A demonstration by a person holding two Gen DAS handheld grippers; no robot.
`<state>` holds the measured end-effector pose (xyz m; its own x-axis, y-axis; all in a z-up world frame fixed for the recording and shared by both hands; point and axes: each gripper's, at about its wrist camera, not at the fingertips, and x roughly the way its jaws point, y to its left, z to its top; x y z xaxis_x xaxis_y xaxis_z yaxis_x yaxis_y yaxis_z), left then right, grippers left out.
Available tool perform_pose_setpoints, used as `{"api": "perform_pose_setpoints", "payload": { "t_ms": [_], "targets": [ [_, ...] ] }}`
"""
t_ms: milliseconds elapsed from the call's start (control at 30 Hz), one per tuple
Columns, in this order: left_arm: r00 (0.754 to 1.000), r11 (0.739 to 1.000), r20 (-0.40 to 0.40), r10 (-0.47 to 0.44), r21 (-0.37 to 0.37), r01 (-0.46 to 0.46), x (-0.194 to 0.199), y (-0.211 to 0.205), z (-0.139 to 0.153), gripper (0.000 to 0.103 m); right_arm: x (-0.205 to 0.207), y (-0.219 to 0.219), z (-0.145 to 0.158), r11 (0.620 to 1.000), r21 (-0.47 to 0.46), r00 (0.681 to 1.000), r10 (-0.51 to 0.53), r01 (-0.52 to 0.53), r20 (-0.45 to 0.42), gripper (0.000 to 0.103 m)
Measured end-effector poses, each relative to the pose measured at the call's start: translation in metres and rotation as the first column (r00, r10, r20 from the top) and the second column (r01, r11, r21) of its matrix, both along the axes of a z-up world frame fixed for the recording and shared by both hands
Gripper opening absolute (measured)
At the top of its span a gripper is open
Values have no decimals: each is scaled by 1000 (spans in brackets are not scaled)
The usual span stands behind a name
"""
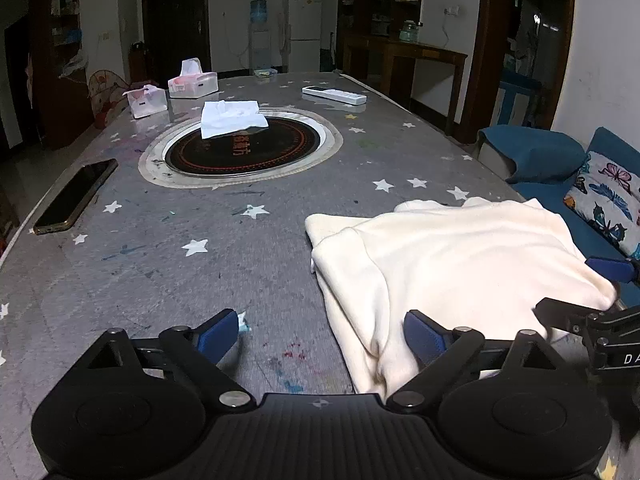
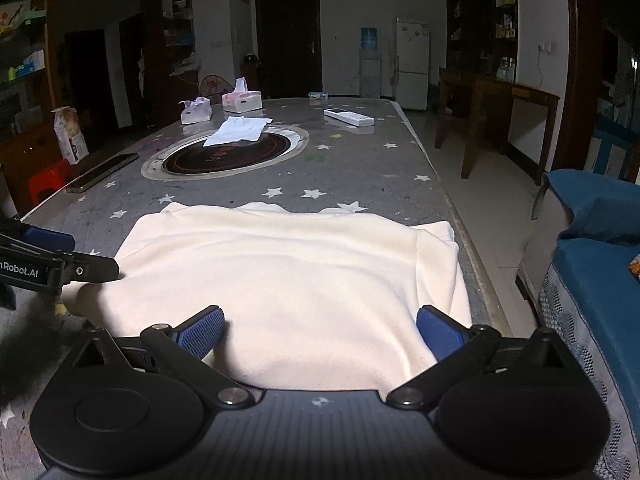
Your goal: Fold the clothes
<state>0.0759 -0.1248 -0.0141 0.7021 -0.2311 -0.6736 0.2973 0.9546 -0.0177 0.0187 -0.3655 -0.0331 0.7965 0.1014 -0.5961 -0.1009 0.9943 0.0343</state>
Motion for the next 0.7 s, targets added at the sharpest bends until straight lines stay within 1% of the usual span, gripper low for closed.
{"api": "perform_pose_setpoints", "payload": {
  "t_ms": [133, 367, 500, 700],
  "targets": [
    [1000, 1000, 9, 0, 2, 0, -8, -1, 2, 99, -8, 3, 2, 1000, -7, 1000, -9, 9, 8, 103],
    [1000, 1000, 28, -6, -6, 6, -25, -3, 4, 100, -26, 10, 5, 1000, -24, 1000, -9, 9, 17, 103],
    [999, 1000, 33, 7, -7, -6, -34, -4, 5, 101, -38, 12, 6, 1000, 3, 1000, -8, 8, 18, 103],
    [999, 999, 37, 29, -38, -27, -47, 1, 6, 102, -57, 11, 3, 999, 31, 999, -41, 40, 30, 103]
  ]
}}
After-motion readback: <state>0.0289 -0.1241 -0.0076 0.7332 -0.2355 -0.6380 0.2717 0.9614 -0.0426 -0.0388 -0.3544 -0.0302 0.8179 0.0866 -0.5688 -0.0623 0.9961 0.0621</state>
